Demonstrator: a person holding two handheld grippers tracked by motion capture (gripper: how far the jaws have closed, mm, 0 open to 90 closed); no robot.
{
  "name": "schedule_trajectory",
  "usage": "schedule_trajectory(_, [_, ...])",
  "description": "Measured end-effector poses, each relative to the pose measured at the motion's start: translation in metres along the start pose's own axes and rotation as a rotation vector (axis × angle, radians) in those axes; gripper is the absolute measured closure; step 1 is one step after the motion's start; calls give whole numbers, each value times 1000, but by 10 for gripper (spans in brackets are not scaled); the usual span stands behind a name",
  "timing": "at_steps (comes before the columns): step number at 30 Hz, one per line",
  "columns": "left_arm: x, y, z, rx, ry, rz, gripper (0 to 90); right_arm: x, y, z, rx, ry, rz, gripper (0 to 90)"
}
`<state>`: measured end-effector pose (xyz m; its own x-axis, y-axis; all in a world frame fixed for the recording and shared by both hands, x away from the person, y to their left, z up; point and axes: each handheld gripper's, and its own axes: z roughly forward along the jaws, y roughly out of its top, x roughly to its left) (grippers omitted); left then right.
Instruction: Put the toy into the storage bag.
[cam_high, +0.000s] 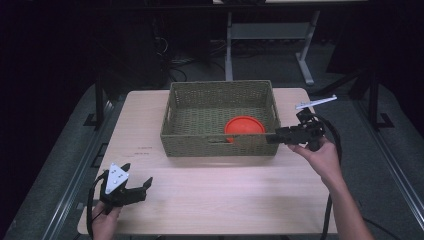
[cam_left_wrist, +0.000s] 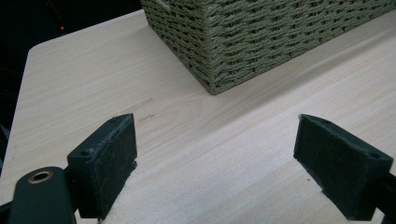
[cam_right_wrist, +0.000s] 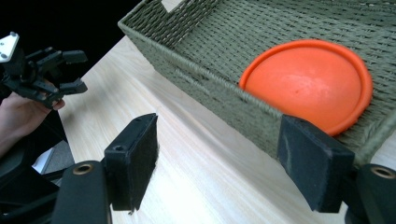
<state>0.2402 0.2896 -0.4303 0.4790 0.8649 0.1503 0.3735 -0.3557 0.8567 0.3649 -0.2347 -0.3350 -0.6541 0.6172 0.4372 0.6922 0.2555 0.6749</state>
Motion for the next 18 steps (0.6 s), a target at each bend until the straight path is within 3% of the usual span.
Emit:
schedule_trajectory(10, [0, 0, 0, 1, 2, -2, 128, 3, -19, -9, -13, 16, -25, 275])
schedule_trajectory(18, [0, 0, 1, -4, 3, -8, 128, 1, -34, -15, -18, 11, -13, 264])
